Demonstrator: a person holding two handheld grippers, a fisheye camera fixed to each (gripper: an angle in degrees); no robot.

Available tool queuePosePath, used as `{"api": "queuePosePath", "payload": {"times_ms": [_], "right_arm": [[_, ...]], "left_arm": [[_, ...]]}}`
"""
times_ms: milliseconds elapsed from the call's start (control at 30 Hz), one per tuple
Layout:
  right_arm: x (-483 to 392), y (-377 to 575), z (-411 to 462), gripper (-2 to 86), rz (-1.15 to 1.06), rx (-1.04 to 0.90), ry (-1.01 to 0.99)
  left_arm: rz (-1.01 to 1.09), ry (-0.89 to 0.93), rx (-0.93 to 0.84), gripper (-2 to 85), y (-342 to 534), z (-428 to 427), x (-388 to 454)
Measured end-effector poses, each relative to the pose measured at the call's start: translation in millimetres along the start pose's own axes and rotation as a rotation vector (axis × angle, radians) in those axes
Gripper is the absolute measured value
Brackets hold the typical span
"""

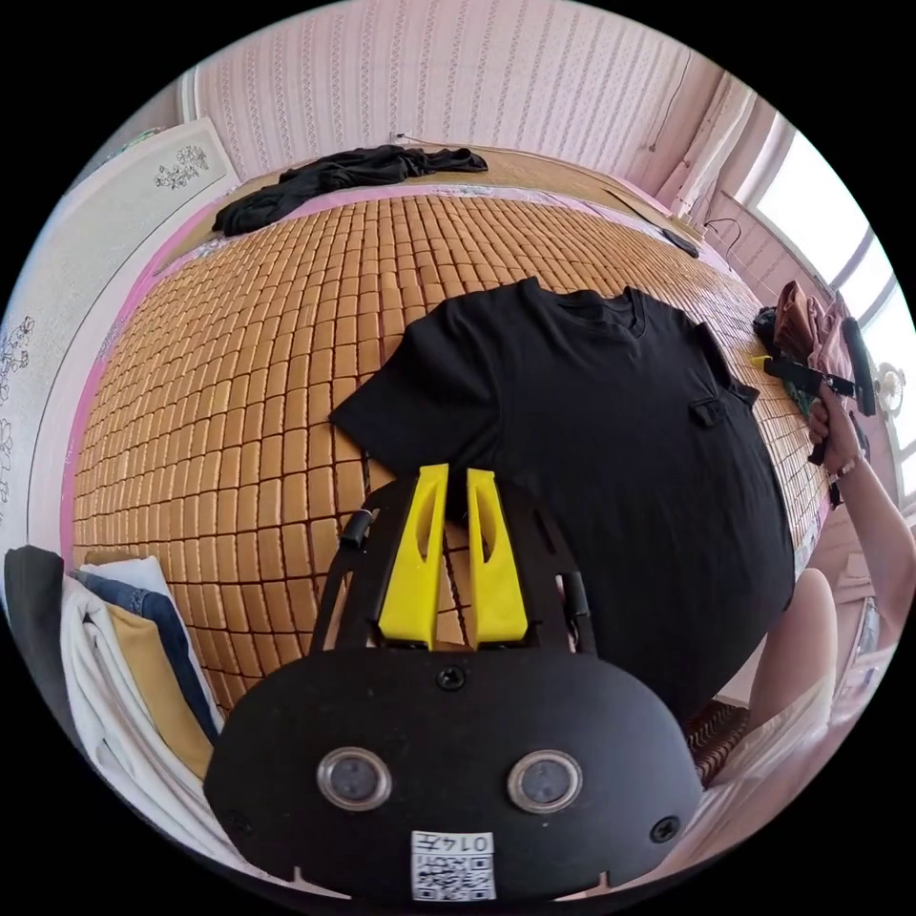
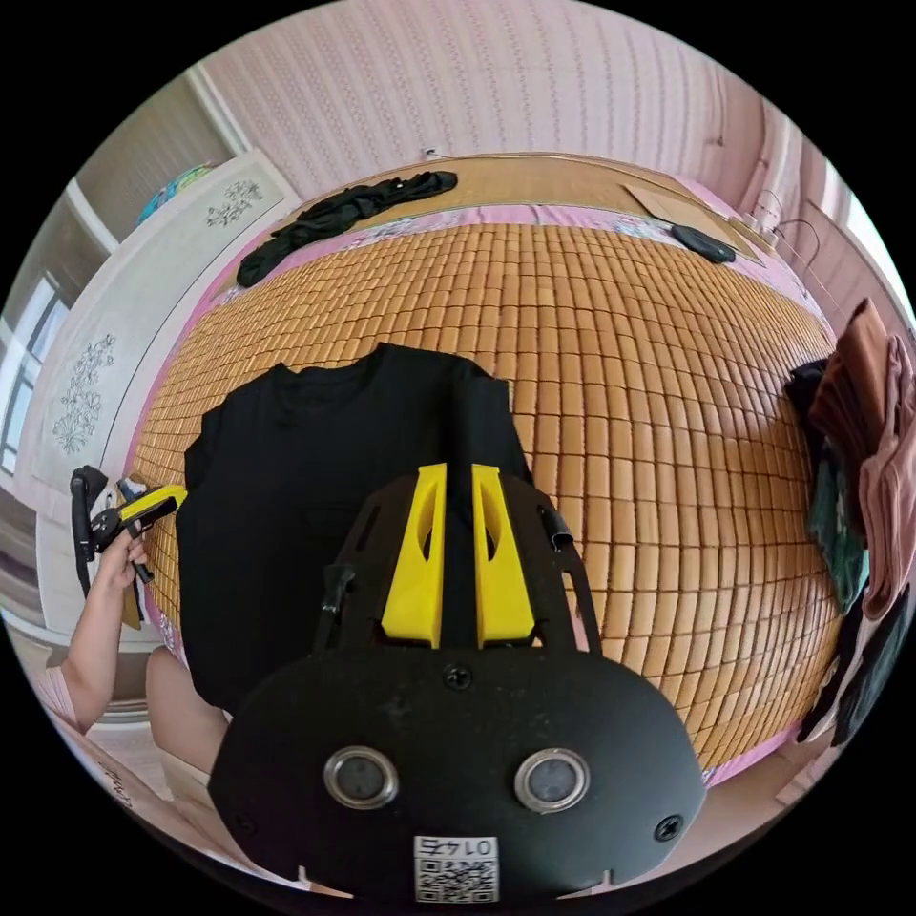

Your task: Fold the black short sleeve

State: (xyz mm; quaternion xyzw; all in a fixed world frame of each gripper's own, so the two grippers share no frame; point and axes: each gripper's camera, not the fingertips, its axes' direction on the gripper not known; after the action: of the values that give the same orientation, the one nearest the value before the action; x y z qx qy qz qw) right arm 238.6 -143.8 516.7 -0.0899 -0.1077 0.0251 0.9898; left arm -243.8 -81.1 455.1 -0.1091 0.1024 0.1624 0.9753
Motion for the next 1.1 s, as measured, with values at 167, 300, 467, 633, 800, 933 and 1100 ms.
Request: {"api": "queuePosePath", "payload": {"times_ms": [167, 300, 467, 633, 800, 933, 1100], "right_arm": [[45, 37, 4, 8.9, 0.039, 0.007, -0.017], [75, 58, 18, 8.8, 0.081, 0.002, -0.068], [105, 81, 17, 0.9, 0.092, 0.03, -0.116], [146, 132, 16, -0.4, 0.292, 0.133, -0.252], [174, 160, 22, -0.8, 0.315, 0.191, -0.351], [188, 172, 23, -0.7, 0.315, 0.201, -0.388], [184, 181, 19, -0.3, 0.258, 0.211, -0.298]], "left_arm": [[0.106, -0.036, 0.092, 3.6, -49, -37, 40], [0.303, 0.066, 0.046, 3.8, -103, -16, 130], [0.463, 0.179, 0.079, 3.9, -158, 13, 239], [0.597, 0.182, 0.044, 3.9, -218, 60, 352], [0.626, 0.157, 0.067, 4.7, -262, 85, 417], [0.571, 0.181, -0.039, 5.7, -292, 121, 447], [0.629, 0.109, -0.137, 5.0, -303, 149, 476]]}}
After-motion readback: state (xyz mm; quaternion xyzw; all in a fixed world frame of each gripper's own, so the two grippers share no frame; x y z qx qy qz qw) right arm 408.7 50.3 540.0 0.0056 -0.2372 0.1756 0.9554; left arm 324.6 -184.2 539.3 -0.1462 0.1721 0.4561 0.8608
